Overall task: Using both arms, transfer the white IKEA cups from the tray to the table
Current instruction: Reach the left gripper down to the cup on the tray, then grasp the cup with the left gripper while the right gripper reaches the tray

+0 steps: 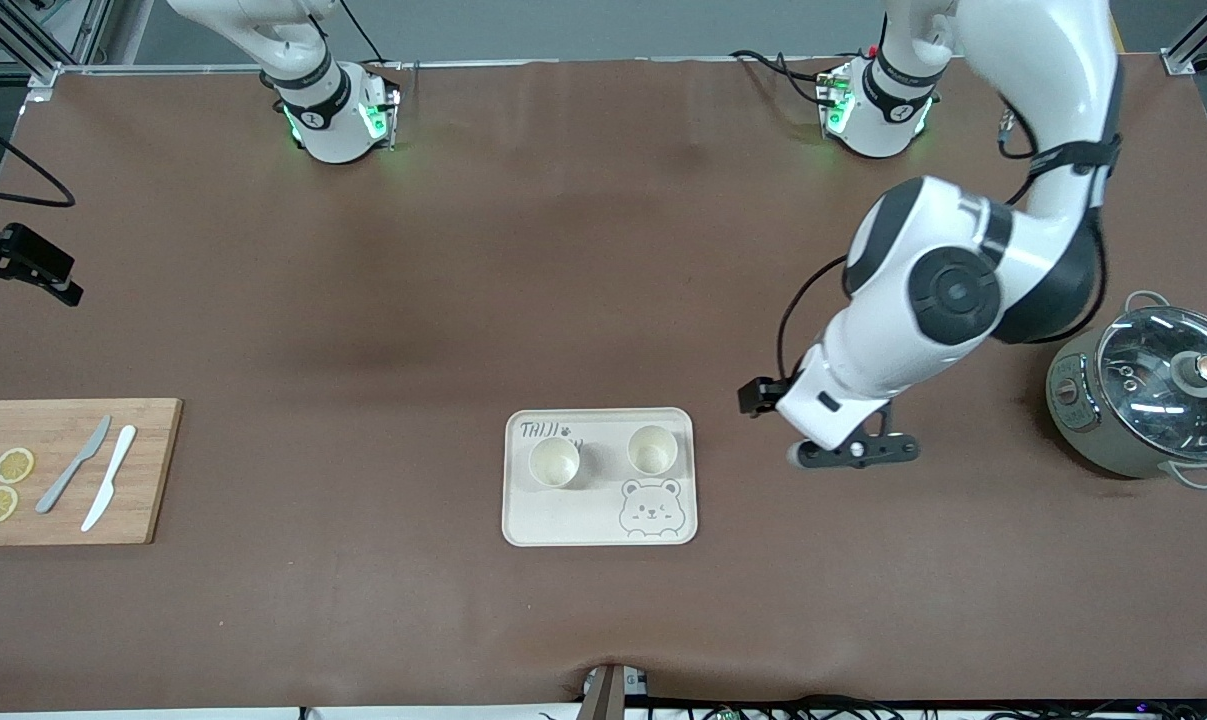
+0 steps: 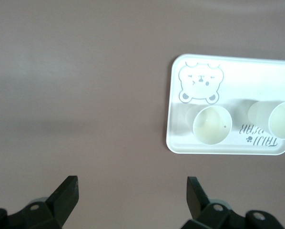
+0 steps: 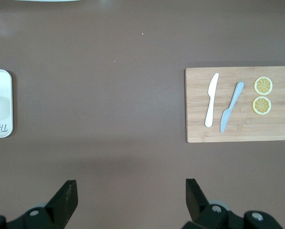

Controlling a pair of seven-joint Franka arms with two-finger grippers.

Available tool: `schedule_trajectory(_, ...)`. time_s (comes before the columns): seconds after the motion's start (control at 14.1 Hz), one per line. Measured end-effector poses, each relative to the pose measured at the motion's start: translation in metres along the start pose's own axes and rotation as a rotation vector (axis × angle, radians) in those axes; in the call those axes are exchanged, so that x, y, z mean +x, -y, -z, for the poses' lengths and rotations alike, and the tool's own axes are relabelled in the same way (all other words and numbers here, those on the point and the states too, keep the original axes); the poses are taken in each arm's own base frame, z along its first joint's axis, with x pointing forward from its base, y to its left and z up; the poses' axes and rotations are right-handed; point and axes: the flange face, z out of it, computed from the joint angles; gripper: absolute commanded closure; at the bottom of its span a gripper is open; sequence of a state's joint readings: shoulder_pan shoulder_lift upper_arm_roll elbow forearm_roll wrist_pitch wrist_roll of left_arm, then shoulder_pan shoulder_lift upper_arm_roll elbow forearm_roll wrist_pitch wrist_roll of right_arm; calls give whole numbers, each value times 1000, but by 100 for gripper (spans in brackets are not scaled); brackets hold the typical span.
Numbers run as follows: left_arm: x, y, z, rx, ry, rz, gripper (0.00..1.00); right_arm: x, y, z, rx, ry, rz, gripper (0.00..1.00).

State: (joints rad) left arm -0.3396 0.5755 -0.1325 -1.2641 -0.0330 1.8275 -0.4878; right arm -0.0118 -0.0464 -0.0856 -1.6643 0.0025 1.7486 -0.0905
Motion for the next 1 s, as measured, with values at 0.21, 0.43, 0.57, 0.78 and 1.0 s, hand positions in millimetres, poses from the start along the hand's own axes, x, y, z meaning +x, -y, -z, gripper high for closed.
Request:
schedule_trajectory(0.21,-2,-35,-63,13,7,4,0,0,0,0,0,-1,0,0)
schedule_trajectory(0.43,-6,-57,-102,8,-2,7,0,0,0,2,0,-4,0,0)
schedule_trajectory(0.57,-5,-59,-110,11,-2,3,0,0,0,2,0,-5,0,0)
schedule_trajectory(0.78,-2,-62,-121,28,-38,-19,0,1,0,2,0,-4,0,0)
schedule_trajectory(1.0,-2,-71,-141,19,-63,-36,0,2,0,-2,0,1,0,0)
